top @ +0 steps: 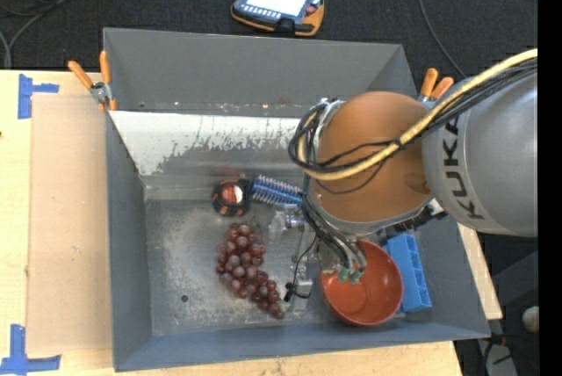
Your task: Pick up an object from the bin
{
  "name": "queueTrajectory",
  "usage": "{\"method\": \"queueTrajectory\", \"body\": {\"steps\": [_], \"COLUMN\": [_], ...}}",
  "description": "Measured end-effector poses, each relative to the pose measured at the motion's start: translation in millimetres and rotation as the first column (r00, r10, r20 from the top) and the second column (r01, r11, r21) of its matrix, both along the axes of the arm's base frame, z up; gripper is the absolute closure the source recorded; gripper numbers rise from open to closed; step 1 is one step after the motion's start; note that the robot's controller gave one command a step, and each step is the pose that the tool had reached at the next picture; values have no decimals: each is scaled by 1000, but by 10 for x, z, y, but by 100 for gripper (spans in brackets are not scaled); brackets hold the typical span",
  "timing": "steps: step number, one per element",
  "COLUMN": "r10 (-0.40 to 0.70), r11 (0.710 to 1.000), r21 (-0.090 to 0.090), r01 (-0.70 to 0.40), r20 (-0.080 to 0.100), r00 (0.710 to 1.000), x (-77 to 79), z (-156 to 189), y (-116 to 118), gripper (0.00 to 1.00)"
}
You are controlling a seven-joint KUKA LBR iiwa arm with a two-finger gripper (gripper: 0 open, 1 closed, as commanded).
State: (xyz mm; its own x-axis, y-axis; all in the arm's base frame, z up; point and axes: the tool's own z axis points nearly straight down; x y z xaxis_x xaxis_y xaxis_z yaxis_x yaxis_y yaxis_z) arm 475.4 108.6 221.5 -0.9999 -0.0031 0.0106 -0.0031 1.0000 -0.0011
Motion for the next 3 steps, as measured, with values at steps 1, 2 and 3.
{"method": "queueTrajectory", "body": {"steps": [1, 2, 3], "r10": [-5, -170, -205], "r11": [1000, 985, 979], "r21": [1, 1, 3], "r01": [5, 170, 205], "r20": [8, 8, 12], "r00": [1000, 985, 979], "x": [17, 92, 64], "z": [41, -988, -718], "y": [-10, 96, 282], "gripper": [0, 0, 0]}}
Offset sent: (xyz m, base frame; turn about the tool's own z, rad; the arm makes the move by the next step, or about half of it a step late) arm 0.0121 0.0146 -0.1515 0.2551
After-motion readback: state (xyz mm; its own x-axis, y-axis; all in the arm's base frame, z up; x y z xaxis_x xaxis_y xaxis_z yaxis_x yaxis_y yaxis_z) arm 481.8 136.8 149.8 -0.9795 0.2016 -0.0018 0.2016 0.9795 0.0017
